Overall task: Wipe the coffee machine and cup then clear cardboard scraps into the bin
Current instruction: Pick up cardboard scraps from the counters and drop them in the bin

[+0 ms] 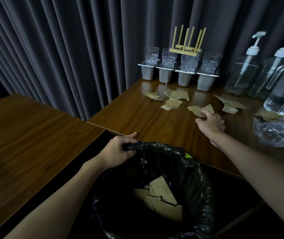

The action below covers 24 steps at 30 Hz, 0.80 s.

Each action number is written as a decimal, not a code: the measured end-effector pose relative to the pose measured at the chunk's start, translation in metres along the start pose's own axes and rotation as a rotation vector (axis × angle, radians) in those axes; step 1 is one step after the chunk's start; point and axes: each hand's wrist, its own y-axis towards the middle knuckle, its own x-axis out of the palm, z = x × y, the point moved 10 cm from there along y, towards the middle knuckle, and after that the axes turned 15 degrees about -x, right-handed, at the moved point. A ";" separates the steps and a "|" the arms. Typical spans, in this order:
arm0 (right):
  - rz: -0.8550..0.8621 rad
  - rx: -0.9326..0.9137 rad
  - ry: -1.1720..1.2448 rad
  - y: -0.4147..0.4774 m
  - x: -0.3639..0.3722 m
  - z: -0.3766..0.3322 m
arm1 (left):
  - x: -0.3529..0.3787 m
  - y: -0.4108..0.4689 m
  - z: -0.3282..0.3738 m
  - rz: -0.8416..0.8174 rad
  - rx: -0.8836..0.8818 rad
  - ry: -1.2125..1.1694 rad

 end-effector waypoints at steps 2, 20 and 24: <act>-0.023 0.007 0.004 0.003 0.004 0.000 | 0.001 0.000 0.000 -0.005 -0.003 0.000; -0.139 -0.191 0.793 -0.038 0.012 -0.085 | 0.002 0.006 -0.004 -0.015 0.005 -0.001; -0.450 -0.322 0.829 -0.070 0.037 -0.117 | 0.000 0.005 -0.005 0.021 0.018 0.023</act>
